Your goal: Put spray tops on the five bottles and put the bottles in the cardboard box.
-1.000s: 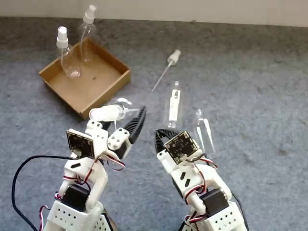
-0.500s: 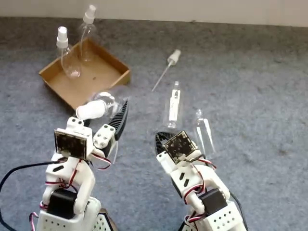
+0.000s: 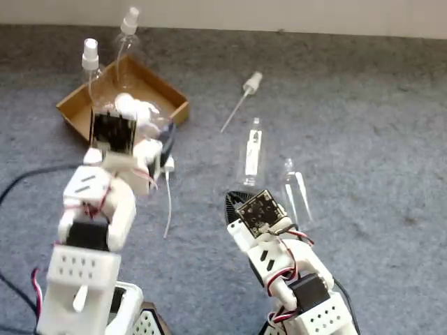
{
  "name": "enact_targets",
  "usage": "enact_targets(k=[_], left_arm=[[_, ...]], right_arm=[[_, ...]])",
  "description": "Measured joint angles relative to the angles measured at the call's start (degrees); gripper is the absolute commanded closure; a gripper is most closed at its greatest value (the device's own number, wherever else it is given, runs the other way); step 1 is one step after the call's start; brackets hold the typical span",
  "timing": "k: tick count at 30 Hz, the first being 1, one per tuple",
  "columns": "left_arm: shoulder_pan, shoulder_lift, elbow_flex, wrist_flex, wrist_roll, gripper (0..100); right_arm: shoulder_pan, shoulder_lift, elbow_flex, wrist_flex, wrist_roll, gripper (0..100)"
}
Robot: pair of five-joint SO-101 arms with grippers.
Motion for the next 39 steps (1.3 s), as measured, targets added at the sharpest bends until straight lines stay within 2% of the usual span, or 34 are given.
enact_targets(k=[9, 17, 20, 32, 39], left_arm=[[-3.87, 28.57, -15.82, -1.67, -0.09, 92], [-4.04, 46.68, -20.48, -16.62, -0.35, 92], [-5.19, 52.75, -23.74, -19.34, -0.35, 92], [-7.47, 72.62, -40.79, -19.87, -0.35, 91], [-7.82, 79.47, -51.6, -11.6, -0.35, 91]], right_arm=[[0.0, 0.0, 0.0, 0.0, 0.0, 99.3], [0.0, 0.0, 0.0, 0.0, 0.0, 99.3], [0.0, 0.0, 0.0, 0.0, 0.0, 99.3], [0.0, 0.0, 0.0, 0.0, 0.0, 99.3], [0.0, 0.0, 0.0, 0.0, 0.0, 99.3]])
